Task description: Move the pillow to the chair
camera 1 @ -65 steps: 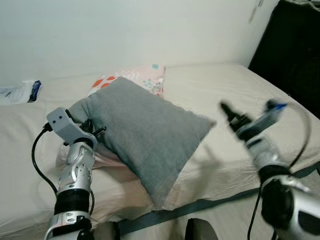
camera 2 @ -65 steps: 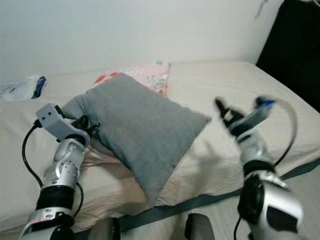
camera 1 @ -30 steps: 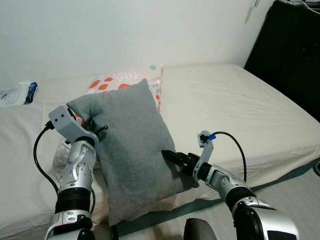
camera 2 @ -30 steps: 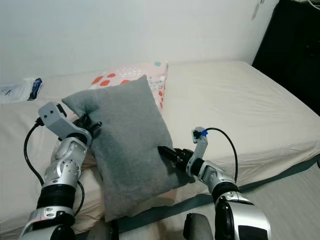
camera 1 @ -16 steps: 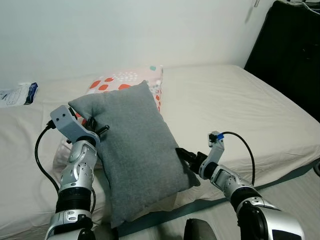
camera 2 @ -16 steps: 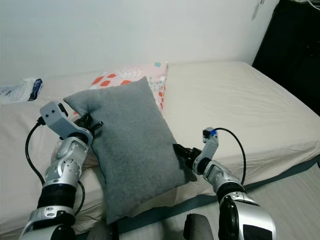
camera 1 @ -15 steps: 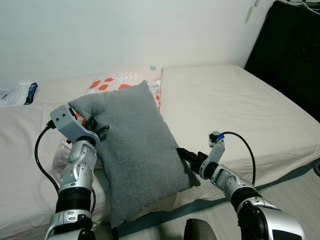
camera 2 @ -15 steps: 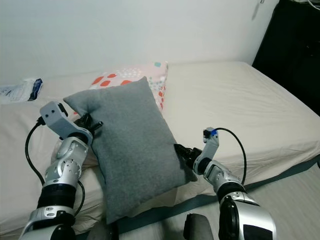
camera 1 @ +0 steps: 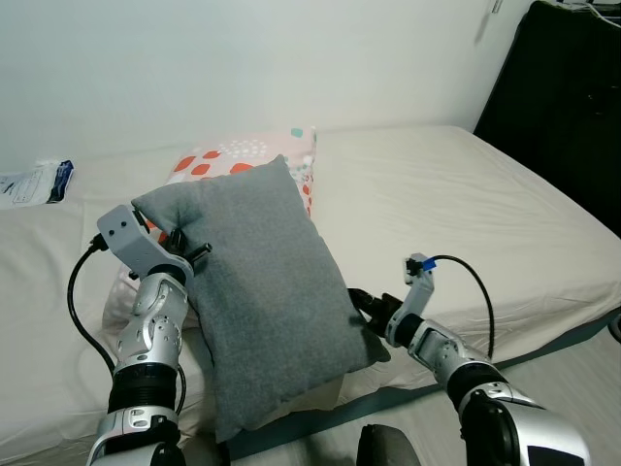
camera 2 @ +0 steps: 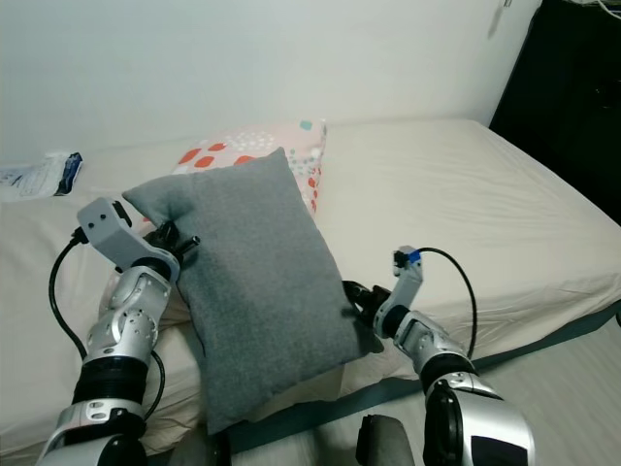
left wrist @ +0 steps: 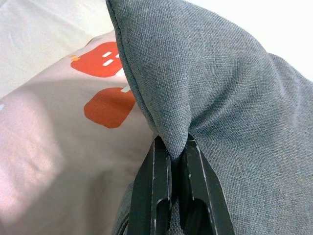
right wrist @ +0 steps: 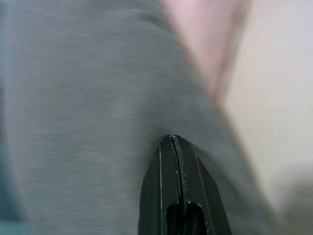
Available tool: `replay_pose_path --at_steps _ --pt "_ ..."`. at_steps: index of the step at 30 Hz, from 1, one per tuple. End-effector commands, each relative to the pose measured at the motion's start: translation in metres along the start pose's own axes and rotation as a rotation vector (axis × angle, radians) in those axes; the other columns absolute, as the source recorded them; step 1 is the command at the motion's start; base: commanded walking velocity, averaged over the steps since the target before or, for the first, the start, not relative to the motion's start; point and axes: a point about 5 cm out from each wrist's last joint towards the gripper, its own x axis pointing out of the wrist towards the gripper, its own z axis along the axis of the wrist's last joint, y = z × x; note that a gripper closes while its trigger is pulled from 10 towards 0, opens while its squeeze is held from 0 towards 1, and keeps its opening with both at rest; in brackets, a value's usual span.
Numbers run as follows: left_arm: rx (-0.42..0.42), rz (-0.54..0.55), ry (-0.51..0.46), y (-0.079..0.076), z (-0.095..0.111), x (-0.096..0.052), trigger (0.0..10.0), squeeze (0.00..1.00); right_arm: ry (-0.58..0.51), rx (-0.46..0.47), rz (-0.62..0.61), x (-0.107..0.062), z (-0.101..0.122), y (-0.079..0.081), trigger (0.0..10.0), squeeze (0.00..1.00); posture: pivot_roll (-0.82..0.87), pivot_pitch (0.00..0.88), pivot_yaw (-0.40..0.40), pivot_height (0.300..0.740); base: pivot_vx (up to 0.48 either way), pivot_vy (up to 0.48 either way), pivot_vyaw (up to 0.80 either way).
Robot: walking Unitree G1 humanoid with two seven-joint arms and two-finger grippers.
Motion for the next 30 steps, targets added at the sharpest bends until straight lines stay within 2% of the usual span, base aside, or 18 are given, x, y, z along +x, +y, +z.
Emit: replay_pose_path --at_steps 1,7,8,12,13,14,15,16,20,25,30 --pt "0.001 -0.016 0.001 -0.003 0.0 0.001 0.0 0.0 -0.011 -0.001 0.15 0.006 0.005 0.013 10.0 1.0 0.14 0.0 -0.052 0.584 0.0 0.0 0.0" --pt "0.0 -0.024 0.005 -0.004 -0.001 0.0 0.0 0.0 -0.025 0.034 0.176 0.007 0.006 0.015 10.0 1.0 0.14 0.0 -0.049 0.584 0.0 0.0 0.0" --pt "0.0 -0.026 0.008 -0.005 -0.002 0.0 0.0 0.0 -0.023 0.032 0.132 0.006 0.005 0.012 10.0 1.0 0.15 0.0 -0.047 0.584 0.0 0.0 0.0" --pt "0.0 -0.026 0.008 -0.005 -0.002 0.0 0.0 0.0 -0.023 0.032 0.132 0.006 0.005 0.012 10.0 1.0 0.15 0.0 -0.047 0.584 0.0 0.0 0.0" --pt "0.0 -0.028 0.01 -0.005 -0.002 0.0 0.0 0.0 -0.02 0.029 0.073 0.004 0.003 0.007 10.0 1.0 0.15 0.0 -0.047 0.584 0.0 0.0 0.0" --pt "0.002 -0.03 0.013 -0.005 -0.002 0.0 0.0 0.0 -0.001 0.018 -0.036 0.001 0.001 -0.001 10.0 1.0 0.15 0.0 -0.045 0.584 0.0 0.0 0.0" --pt "0.002 -0.03 0.013 -0.005 -0.002 0.0 0.0 0.0 -0.001 0.018 -0.036 0.001 0.001 -0.001 10.0 1.0 0.15 0.0 -0.045 0.584 0.0 0.0 0.0" --pt "0.006 -0.034 0.017 -0.005 -0.002 0.0 0.0 0.0 0.011 0.008 -0.111 -0.002 -0.001 -0.007 10.0 1.0 0.15 0.0 -0.045 0.584 0.0 0.0 0.0" --pt "0.015 -0.037 0.027 -0.003 -0.003 -0.002 0.0 0.0 0.003 0.006 -0.192 -0.007 0.0 -0.014 10.0 1.0 0.16 0.0 -0.046 0.584 0.0 0.0 0.0" --pt "0.021 -0.035 0.033 0.0 -0.004 -0.004 0.0 0.0 -0.015 0.012 -0.205 -0.011 0.004 -0.017 10.0 1.0 0.17 0.0 -0.044 0.584 0.0 0.0 0.0" --pt "0.04 -0.037 0.039 0.003 -0.001 -0.007 0.0 0.0 0.016 0.021 -0.147 -0.008 0.002 -0.013 10.0 1.0 0.19 0.021 -0.031 0.584 0.0 0.0 0.0"
